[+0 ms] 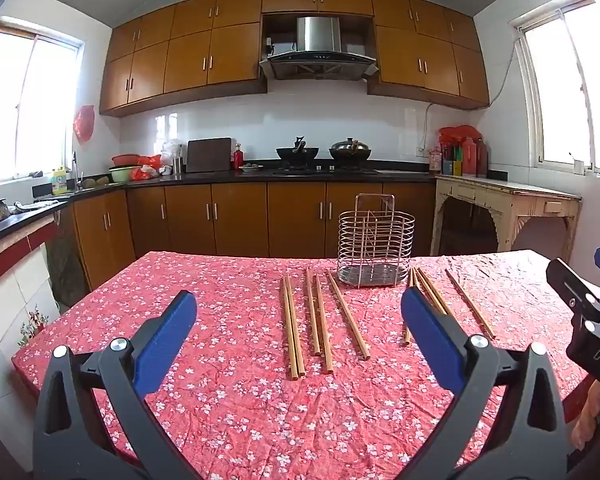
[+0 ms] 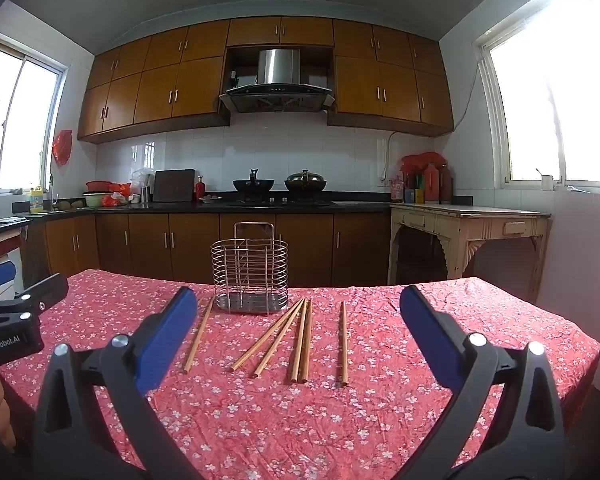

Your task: Organize utensils

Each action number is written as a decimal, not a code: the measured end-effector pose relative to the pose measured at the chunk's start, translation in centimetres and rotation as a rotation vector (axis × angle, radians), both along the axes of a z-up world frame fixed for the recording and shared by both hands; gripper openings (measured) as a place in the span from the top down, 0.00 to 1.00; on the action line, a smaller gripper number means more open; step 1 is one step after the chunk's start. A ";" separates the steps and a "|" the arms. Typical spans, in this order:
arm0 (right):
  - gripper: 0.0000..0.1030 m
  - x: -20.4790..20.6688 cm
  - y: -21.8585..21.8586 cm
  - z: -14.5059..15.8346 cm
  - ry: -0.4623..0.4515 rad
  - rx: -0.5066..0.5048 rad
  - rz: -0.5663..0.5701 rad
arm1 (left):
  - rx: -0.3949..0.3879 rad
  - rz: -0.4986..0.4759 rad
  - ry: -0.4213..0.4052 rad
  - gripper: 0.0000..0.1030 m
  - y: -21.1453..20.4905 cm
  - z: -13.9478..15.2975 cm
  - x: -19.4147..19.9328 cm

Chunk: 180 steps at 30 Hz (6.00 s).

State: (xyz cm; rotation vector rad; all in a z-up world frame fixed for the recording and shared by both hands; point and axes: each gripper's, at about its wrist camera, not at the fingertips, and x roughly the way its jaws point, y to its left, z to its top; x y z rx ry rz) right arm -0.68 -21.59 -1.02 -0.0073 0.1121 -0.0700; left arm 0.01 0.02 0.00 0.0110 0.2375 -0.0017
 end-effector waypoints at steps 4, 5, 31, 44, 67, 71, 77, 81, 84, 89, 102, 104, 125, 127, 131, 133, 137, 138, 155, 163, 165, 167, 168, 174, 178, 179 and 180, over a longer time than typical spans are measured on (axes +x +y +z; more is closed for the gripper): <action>0.04 0.0 -0.1 0.0 0.001 0.003 0.002 | 0.003 -0.001 -0.002 0.02 0.0 0.0 0.0; 0.04 0.0 -0.1 0.0 0.001 0.004 0.002 | 0.003 -0.002 -0.003 0.02 0.0 0.0 0.0; 0.04 0.2 -0.3 -0.1 0.000 0.016 0.002 | 0.005 -0.005 -0.008 0.02 -0.1 0.1 0.0; 0.04 0.2 -0.3 -0.2 0.000 0.019 0.001 | 0.007 -0.006 -0.009 0.02 -0.3 0.2 0.0; 0.04 -0.1 0.0 -0.6 0.001 0.028 0.003 | 0.008 -0.005 -0.008 0.02 -0.2 0.3 0.0; 0.04 -0.2 0.3 -0.6 0.000 0.028 0.003 | 0.008 -0.005 -0.008 0.02 -0.2 0.3 0.0; 0.04 -0.1 0.2 -0.6 0.001 0.033 0.004 | 0.009 -0.004 -0.008 0.02 -0.2 0.2 -0.2; 0.04 -0.2 0.0 -0.5 0.002 0.035 0.004 | 0.009 -0.005 -0.007 0.02 -0.2 0.2 -0.2; 0.04 -0.2 0.0 -0.5 0.002 0.037 0.004 | 0.010 -0.004 -0.007 0.02 -0.2 0.2 -0.2; 0.04 0.0 -0.2 -0.4 0.005 0.042 0.005 | 0.011 -0.002 -0.005 0.02 -0.3 0.0 -0.2; 0.04 2.8 -1.6 -1.5 0.090 0.075 -0.011 | -0.063 0.009 0.112 0.02 1.7 -1.5 2.6; 0.04 4.3 -2.6 -1.8 0.134 0.088 -0.034 | -0.083 0.018 0.170 0.02 2.8 -2.1 4.3; 0.68 24.7 -7.4 -11.7 0.787 0.125 -0.080 | -0.144 -0.117 0.654 0.55 6.1 -9.1 18.2; 0.70 24.8 -7.3 -11.8 0.788 0.109 -0.080 | -0.121 -0.118 0.675 0.58 5.8 -9.6 18.4; 0.70 24.9 -7.5 -11.8 0.786 0.115 -0.083 | -0.088 -0.125 0.674 0.59 5.3 -9.6 18.5; 0.70 24.7 -7.5 -11.7 0.783 0.114 -0.085 | -0.074 -0.127 0.674 0.60 5.0 -9.8 18.6; 0.71 25.3 -7.4 -11.9 0.778 0.101 -0.085 | -0.038 -0.115 0.672 0.64 4.0 -9.9 19.3; 0.72 25.4 -7.4 -11.9 0.777 0.098 -0.084 | -0.030 -0.107 0.677 0.69 3.8 -10.0 19.6; 0.77 25.8 -8.6 -11.6 0.770 0.118 -0.090 | -0.046 -0.060 0.682 0.77 5.7 -10.0 21.2; 0.91 25.5 -8.2 -11.8 0.759 0.103 -0.109 | 0.024 0.013 0.669 0.83 5.3 -10.0 23.7; 0.91 25.4 -8.9 -11.8 0.759 0.120 -0.121 | 0.005 0.042 0.666 0.84 5.9 -9.7 25.4; 0.91 25.1 -9.3 -11.7 0.759 0.126 -0.131 | 0.003 0.045 0.662 0.84 6.2 -9.7 26.0; 0.91 24.8 -9.5 -11.7 0.761 0.129 -0.129 | 0.004 0.039 0.663 0.84 6.3 -9.7 26.2; 0.82 22.9 -9.4 -11.6 0.757 0.134 -0.103 | 0.014 -0.032 0.653 0.75 6.1 -9.6 23.9; 0.79 21.6 -8.9 -11.6 0.758 0.131 -0.092 | 0.025 -0.050 0.649 0.70 5.9 -9.9 22.0; 0.79 21.3 -8.9 -11.5 0.758 0.132 -0.092 | 0.027 -0.050 0.649 0.70 5.8 -10.0 21.8; 0.79 21.1 -8.9 -11.5 0.758 0.134 -0.093 | 0.027 -0.048 0.649 0.70 5.7 -10.0 21.8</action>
